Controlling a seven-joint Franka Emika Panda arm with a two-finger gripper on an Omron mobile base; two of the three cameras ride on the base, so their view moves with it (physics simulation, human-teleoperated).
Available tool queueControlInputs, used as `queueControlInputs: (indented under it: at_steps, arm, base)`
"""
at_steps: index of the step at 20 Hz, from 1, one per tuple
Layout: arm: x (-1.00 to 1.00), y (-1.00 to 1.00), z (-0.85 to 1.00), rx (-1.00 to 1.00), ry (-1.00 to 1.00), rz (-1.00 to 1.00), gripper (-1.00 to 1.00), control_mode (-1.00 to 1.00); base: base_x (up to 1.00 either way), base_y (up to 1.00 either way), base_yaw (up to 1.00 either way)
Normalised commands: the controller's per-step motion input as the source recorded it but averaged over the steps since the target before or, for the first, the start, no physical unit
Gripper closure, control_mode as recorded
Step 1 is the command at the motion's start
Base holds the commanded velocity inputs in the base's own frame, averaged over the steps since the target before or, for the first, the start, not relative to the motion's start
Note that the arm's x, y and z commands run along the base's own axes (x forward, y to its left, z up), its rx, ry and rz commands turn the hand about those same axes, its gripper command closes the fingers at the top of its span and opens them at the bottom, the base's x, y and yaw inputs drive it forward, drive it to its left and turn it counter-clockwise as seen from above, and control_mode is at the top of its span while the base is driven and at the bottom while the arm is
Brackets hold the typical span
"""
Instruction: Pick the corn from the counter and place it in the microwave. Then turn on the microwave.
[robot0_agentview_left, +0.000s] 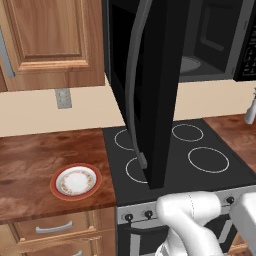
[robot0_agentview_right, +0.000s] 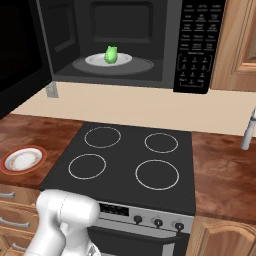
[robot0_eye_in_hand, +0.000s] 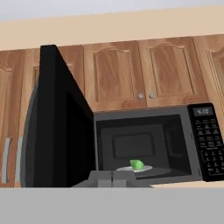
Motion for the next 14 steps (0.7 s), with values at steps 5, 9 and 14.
queueControlInputs:
  at_steps: [5, 9, 14]
  arm:
    - [0.0, 0.16, 0.0, 0.0, 0.0, -0.06, 1.0, -1.0]
    - [0.0, 0.17, 0.0, 0.0, 0.0, -0.06, 1.0, -1.0]
    - [0.0, 0.18, -0.01, 0.0, 0.0, -0.06, 1.0, -1.0]
  base:
    - [0.0, 0.0, 0.0]
    - [0.0, 0.0, 0.0]
    - [0.0, 0.0, 0.0]
